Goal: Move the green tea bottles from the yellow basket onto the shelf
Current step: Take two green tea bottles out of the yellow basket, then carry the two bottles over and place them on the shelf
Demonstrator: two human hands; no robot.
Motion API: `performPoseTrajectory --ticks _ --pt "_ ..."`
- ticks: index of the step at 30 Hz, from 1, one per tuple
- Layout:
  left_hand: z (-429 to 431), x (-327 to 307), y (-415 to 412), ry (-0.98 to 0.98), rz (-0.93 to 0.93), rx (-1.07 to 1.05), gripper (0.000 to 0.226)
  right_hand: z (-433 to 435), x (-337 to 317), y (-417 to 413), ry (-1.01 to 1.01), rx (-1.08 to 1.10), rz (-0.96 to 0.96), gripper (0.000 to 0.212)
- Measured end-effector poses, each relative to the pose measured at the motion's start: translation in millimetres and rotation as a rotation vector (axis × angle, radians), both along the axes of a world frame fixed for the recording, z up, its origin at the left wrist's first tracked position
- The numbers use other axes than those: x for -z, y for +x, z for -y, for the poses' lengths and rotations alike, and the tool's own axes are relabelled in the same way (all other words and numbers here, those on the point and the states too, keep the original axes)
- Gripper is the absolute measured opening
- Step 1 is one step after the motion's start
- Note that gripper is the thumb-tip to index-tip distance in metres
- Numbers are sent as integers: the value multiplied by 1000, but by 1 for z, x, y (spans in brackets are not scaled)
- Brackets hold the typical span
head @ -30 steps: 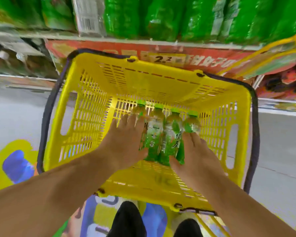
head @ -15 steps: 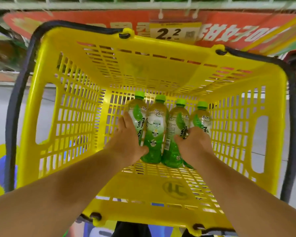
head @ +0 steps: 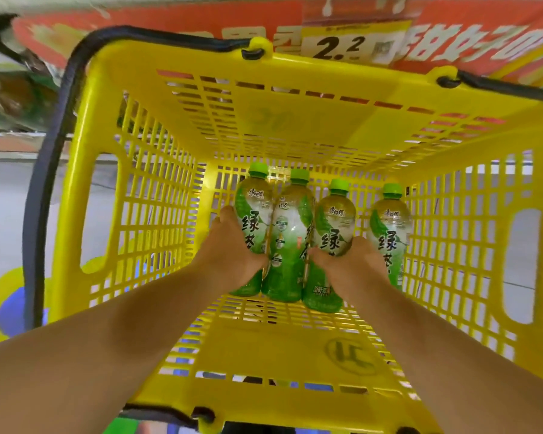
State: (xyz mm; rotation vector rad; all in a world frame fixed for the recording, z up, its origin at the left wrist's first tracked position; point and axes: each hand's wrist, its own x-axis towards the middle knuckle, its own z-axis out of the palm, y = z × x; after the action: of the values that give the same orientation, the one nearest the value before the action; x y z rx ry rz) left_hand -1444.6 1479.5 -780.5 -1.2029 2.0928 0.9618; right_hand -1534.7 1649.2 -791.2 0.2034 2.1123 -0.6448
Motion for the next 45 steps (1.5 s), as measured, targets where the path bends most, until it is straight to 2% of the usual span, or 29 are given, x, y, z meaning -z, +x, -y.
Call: performPoseTrajectory --ticks 4,8,11,17,25,30,32,37,45 --pt "-1 0 1 41 4 -76 70 -8 -7 -4 -63 -7 -50 37" --pt "-9 -19 3 81 -54 -111 68 -19 -24 -3 -126 25 -125 23" --pt "-17 -41 4 81 -105 -87 67 -28 -42 -5 -141 63 -153 22" --pt "-35 -106 -5 26 -168 -116 65 -39 -102 -19 -162 -6 -201 25" --pt "-78 -238 0 -37 -329 -274 59 -58 -238 -31 -290 -33 -235 26" --pt "-103 -349 17 -93 -451 -286 54 -74 -347 -30 -317 -144 -282 27" --pt "-114 -395 28 -129 -480 -317 61 -81 -389 -24 -358 -180 -310 27" --pt "-132 -509 55 -168 -600 -366 56 -86 -490 -9 -454 -259 -355 25" --pt "-126 -616 123 -320 -690 -503 60 -68 -611 17 -519 -353 -529 27"
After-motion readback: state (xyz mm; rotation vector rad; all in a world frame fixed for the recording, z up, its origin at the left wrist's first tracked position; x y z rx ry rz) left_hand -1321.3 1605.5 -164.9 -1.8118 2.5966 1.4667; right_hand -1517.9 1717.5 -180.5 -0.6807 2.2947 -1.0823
